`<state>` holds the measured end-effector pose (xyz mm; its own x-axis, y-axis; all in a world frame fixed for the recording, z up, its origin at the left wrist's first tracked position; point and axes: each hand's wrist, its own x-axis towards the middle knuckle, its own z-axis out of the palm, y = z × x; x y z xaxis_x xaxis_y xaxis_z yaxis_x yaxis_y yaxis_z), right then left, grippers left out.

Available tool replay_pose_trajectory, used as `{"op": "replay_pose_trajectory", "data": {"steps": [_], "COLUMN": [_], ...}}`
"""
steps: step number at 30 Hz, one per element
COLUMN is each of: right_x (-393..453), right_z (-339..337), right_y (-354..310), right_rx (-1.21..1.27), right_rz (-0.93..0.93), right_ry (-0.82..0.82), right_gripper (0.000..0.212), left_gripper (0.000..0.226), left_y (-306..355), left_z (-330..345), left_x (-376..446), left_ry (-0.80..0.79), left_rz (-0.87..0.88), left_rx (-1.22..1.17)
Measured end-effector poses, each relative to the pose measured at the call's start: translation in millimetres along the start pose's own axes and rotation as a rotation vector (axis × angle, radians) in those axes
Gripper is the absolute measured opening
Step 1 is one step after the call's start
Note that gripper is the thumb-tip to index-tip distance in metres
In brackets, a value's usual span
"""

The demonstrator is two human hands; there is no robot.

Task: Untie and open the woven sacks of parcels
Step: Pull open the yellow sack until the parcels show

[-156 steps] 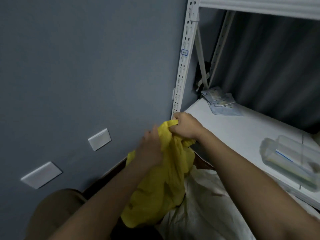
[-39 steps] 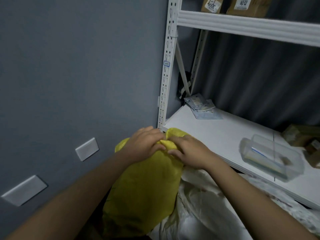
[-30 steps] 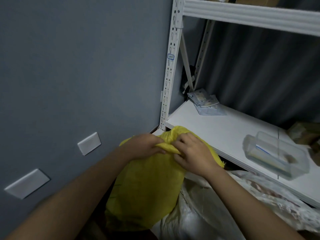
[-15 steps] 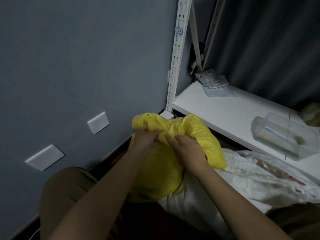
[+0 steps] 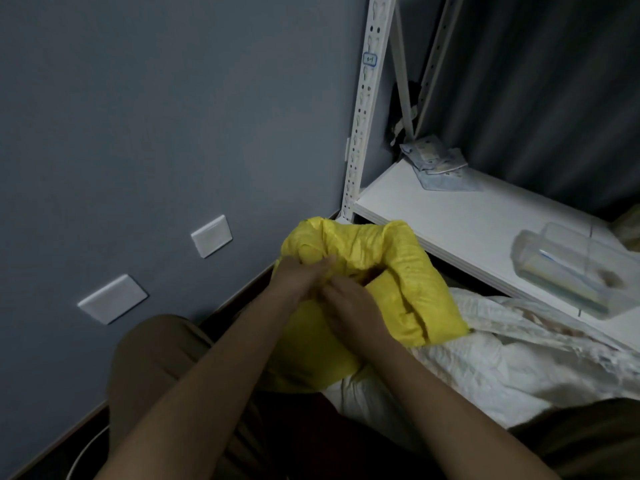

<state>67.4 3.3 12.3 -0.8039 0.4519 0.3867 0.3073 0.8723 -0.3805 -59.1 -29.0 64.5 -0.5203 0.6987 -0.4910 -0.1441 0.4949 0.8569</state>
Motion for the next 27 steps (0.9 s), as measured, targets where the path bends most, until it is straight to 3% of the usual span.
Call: {"op": "replay_pose_trajectory", "data": {"steps": [2,4,6,8,10,13,16,19,22,24,27], "right_x": [2,13,33,58,81,99,100,96,93,91,89], "right_z": [-12,-39,-67,-85,-84,-71,-64,-72,-84,-91,-95], "right_y": [-4,-1,9,17,20,27,27,19,26,28,30], "right_rx": [0.100,0.232,0.128,-0.070,-0.338,-0.696,-0.794,-0.569,-0.439,-0.483,-0.414], "right_rz": [0.050,0.118,0.050,-0.075,-0.186,-0.373,-0.506,-0.238,0.068,0.119,0.010], "right_ry": [-0.226,-0.115,0.065,-0.110,-0.433,-0.752,-0.843,-0.936,-1.131,-1.187,-1.000], "right_gripper": [0.027,0.025,0.035,0.077,0.091,0.065,0.046,0.047,0.066,0.064,0.047], "left_gripper": [0.026,0.010,0.014,0.026,0.028,0.048,0.062,0.048,0.048,0.047,0.038], "left_y": [-8,-16,-19,-18,-18,-21,-22,-20,-24,-31,-36], "left_z": [3,-4,-11,-16,-23,-39,-50,-61,-69,-71,-75], "left_x": [0,-1,-5,-11,-14,-16,-16,-12,-6,-4,-1], "left_ry": [0.098,0.090,0.025,-0.045,-0.113,-0.187,-0.193,-0.200,-0.248,-0.291,-0.289], "left_rz": [0.144,0.321,0.463,0.533,0.578,0.594,0.546,0.477,0.397,0.379,0.370], "left_rx": [0.227,0.294,0.363,0.431,0.510,0.727,0.791,0.784,0.782,0.810,0.814]}}
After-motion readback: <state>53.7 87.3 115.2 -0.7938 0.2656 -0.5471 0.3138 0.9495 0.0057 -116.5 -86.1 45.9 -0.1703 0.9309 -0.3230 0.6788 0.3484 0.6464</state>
